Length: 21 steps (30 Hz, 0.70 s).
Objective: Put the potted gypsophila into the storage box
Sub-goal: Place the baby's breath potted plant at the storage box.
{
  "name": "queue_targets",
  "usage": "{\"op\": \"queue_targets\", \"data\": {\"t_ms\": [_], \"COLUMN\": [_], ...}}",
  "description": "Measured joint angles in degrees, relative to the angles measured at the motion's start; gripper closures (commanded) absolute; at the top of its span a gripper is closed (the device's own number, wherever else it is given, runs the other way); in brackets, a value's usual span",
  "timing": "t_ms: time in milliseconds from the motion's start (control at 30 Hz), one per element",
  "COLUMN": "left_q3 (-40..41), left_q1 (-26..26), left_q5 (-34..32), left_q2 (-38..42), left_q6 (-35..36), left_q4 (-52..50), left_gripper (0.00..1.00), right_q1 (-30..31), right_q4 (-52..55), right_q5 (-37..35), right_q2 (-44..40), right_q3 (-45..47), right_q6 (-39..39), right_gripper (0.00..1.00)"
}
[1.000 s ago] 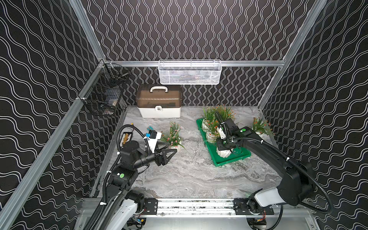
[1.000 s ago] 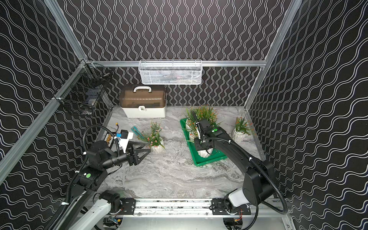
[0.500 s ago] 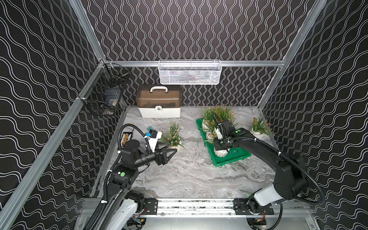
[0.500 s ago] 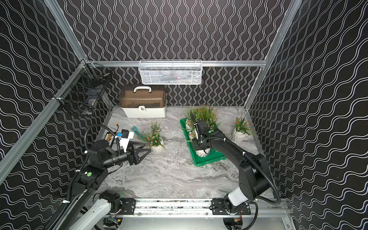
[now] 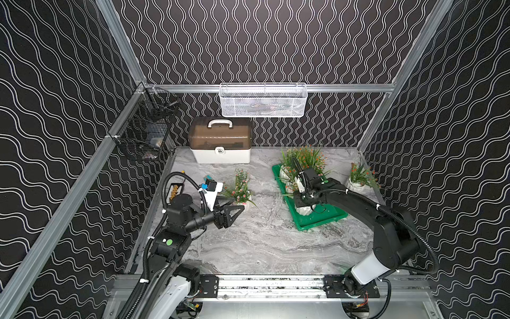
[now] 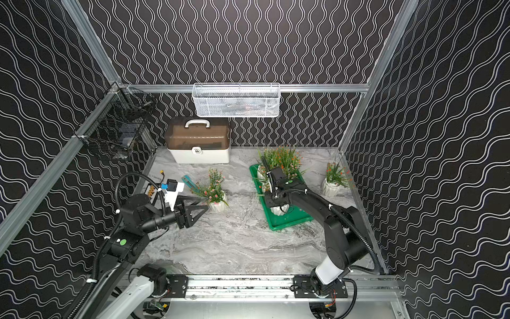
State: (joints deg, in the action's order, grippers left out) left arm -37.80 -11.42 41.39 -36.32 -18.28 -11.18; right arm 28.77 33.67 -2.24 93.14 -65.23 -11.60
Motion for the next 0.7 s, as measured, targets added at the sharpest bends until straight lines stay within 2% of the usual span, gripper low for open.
{"op": "queue_targets", "data": {"t_ms": [600, 700], "left_q3": [0.31, 0.31], "left_q1": [0.48, 0.48], "left_q5": [-0.52, -0.55], "left_q2": [0.22, 0.48], "left_q6": [0.02, 0.02], "left_q4": [-0.42, -0.46], "left_gripper": [0.24, 0.24], "right_q1": [0.00, 0.00], "right_q4": [-0.66, -0.28], "right_q5": [-0.28, -0.31], "right_q2": [6.54, 7.15], "right_q3": [-4.09, -4.81], "right_q6": [-2.36, -2.47], "right_gripper": [0.99, 0.94]}}
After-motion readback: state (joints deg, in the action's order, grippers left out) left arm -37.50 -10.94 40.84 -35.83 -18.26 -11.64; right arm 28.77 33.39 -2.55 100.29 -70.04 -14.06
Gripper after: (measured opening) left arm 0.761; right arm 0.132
